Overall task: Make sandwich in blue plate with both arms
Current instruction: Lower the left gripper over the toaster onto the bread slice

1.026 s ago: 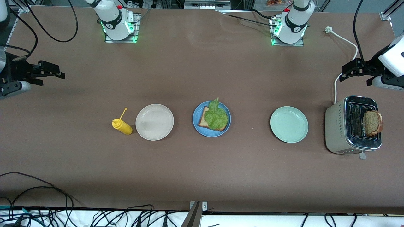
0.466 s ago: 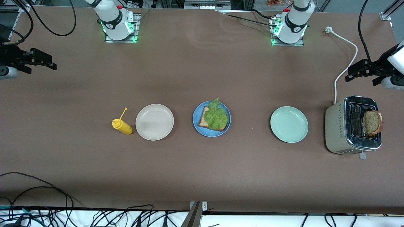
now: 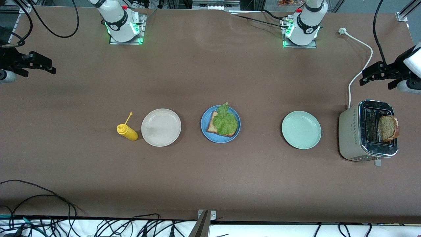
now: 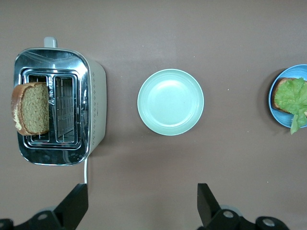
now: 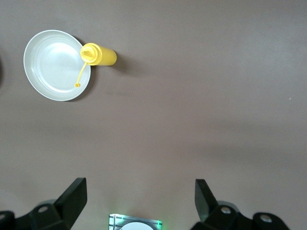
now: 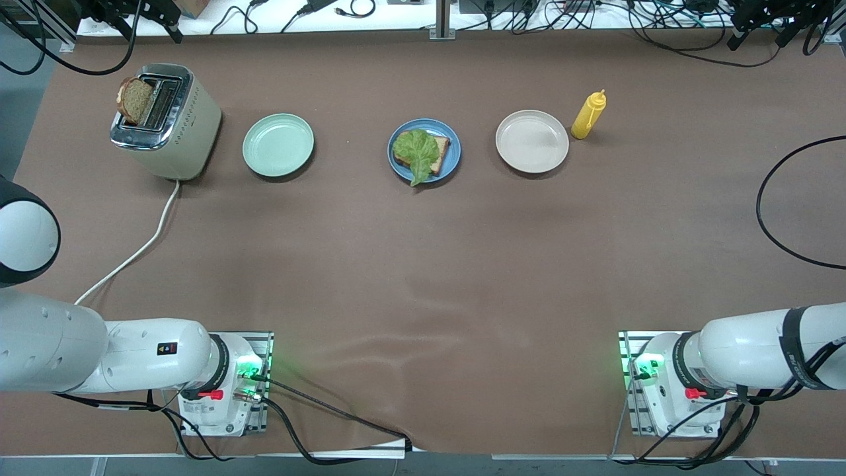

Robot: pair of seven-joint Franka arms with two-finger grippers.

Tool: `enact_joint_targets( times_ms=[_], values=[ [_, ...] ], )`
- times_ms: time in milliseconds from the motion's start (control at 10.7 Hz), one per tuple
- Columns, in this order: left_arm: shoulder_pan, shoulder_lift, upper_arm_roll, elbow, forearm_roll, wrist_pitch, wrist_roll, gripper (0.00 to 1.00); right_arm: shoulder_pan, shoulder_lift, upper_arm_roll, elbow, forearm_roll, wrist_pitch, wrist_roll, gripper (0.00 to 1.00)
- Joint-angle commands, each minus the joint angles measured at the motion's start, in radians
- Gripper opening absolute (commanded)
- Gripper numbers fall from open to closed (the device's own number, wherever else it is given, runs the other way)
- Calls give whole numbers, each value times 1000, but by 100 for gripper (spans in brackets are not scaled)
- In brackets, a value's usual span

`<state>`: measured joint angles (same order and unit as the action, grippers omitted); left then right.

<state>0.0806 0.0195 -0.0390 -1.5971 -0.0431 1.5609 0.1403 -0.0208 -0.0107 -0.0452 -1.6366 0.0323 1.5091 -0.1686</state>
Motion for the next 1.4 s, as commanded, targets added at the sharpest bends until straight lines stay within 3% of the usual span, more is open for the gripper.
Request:
enact_joint_targets(
  times_ms=[0,187,373,653,1306],
  values=[
    [2,-7,-4,2,17,-12,2,100,-1,-6,4,14,-25,-1,27,100],
    [2,-6,-2,2,19,-12,4,100,2,-9,10,18,-67,-22,29,100],
    [-1,-4,-5,9,86,-9,5,100,1,-6,8,32,-71,-36,26,100],
    [30,11,-1,9,95,5,16,100,-2,-5,-4,60,-72,-33,24,100],
    [126,91,-1,6,112,139,217,100,-1,1,-1,60,-91,-38,21,100]
  ],
)
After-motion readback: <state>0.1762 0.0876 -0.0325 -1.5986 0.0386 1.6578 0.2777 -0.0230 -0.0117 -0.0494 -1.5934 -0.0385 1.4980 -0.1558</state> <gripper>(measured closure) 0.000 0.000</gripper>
